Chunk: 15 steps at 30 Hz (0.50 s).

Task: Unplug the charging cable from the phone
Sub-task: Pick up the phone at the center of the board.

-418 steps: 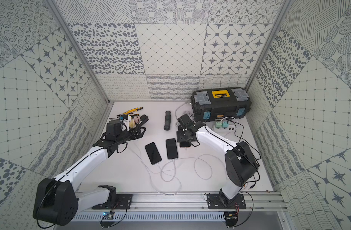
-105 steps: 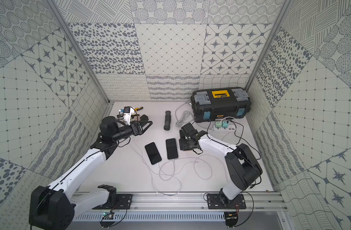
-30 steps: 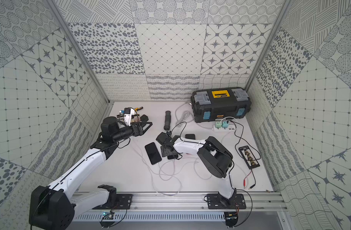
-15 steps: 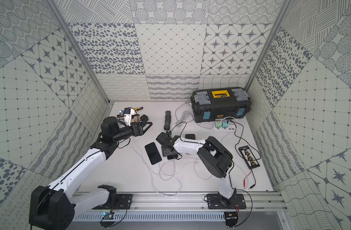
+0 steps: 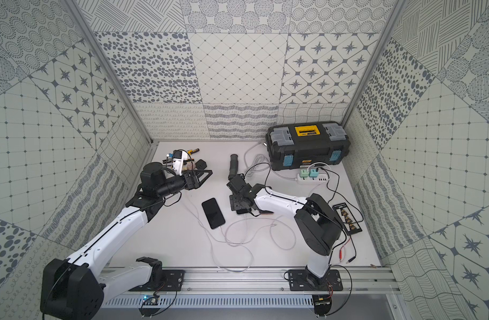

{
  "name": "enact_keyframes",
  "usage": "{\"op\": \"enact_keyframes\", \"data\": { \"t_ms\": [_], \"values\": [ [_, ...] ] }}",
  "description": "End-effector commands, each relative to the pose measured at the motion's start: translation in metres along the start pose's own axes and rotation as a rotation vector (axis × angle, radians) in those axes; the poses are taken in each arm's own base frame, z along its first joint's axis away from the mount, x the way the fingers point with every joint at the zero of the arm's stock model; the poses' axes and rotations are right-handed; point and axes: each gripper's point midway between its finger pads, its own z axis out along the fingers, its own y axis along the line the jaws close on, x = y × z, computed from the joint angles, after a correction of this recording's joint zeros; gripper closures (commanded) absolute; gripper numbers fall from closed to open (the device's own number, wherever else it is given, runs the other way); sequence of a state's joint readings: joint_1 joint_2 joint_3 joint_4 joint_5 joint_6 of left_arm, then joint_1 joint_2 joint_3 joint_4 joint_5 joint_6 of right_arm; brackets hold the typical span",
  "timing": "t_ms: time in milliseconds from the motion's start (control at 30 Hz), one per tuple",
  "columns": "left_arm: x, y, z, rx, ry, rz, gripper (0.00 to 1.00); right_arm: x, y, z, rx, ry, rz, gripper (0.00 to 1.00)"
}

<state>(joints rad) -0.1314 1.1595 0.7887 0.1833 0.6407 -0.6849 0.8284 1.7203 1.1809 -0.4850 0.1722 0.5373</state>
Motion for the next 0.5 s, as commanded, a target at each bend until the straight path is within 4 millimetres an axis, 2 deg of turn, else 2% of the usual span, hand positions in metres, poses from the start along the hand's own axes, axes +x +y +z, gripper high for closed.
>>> {"op": "enact_keyframes", "data": {
  "t_ms": [0,233,467],
  "values": [
    [-0.006,-0.012,-0.002,0.051,-0.009,0.029,0.02,-0.030,0.027,-0.028,-0.202,-0.101,-0.018,0.42],
    [-0.006,-0.018,-0.001,0.085,-0.003,0.027,0.02,-0.050,0.051,-0.073,-0.529,-0.170,-0.025,0.42],
    [-0.006,-0.030,0.001,0.164,0.018,0.016,0.02,-0.069,0.058,-0.119,-0.773,-0.246,0.003,0.42]
  ]
}}
